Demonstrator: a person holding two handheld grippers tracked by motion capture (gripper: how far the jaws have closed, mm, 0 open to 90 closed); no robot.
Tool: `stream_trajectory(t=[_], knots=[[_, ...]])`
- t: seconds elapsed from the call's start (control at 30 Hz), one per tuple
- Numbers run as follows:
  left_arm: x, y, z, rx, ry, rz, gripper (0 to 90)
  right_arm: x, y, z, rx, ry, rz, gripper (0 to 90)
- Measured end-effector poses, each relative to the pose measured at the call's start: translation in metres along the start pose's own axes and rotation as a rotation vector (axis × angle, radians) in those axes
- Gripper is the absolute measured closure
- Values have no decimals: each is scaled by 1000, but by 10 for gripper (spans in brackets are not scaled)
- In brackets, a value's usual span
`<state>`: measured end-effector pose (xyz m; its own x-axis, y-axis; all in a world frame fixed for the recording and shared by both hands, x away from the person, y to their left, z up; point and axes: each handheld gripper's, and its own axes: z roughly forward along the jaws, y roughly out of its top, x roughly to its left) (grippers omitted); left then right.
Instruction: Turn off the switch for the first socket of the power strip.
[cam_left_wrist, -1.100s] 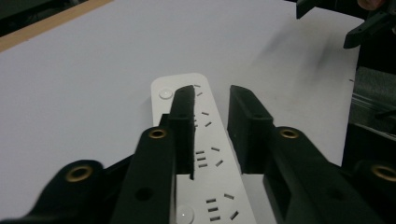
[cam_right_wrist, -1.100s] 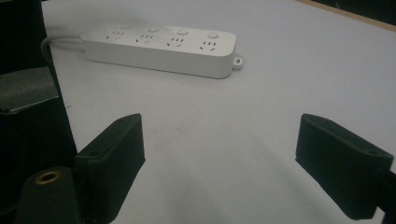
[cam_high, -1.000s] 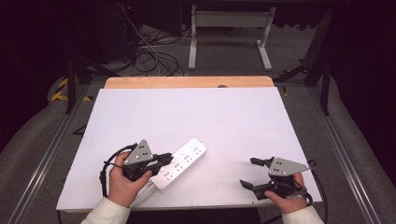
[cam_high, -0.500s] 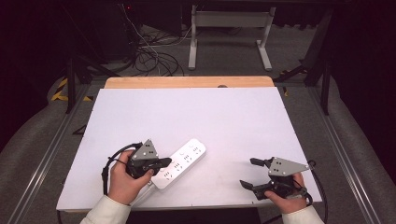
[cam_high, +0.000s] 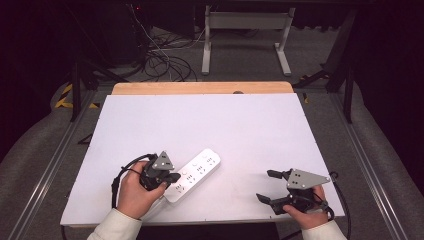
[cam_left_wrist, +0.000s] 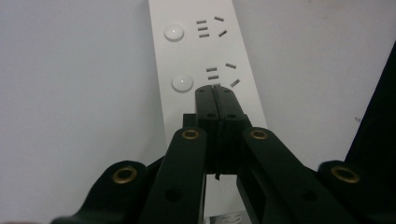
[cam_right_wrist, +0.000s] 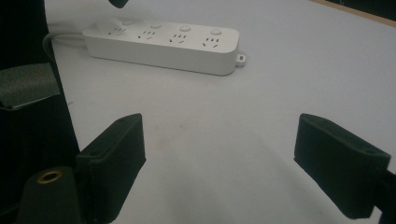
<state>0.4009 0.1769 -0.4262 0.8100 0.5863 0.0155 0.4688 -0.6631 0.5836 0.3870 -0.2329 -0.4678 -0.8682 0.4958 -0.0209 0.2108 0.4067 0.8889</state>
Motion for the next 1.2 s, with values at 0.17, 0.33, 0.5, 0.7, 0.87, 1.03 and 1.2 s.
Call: stream_trajectory(t=[0.17, 0.33, 0.5, 0.7, 0.87, 1.03, 1.2], knots=[[1, 0, 4, 54, 9, -15, 900, 0, 0, 0, 4, 1, -2, 164], [4, 0, 7, 94, 7, -34, 900, 0, 0, 0, 3, 2, -1, 165], [6, 0, 11, 128, 6, -49, 900, 0, -1, 0, 5, 2, -1, 165], [7, 1, 12, 132, -1, -64, 900, 0, -1, 1, 4, 4, -1, 166], [7, 1, 12, 128, 1, -67, 900, 0, -1, 1, 5, 4, -2, 166], [7, 0, 13, 125, 5, -69, 900, 0, -1, 1, 5, 6, -4, 166], [8, 0, 14, 123, 7, -72, 900, 0, -1, 1, 5, 7, -2, 166]])
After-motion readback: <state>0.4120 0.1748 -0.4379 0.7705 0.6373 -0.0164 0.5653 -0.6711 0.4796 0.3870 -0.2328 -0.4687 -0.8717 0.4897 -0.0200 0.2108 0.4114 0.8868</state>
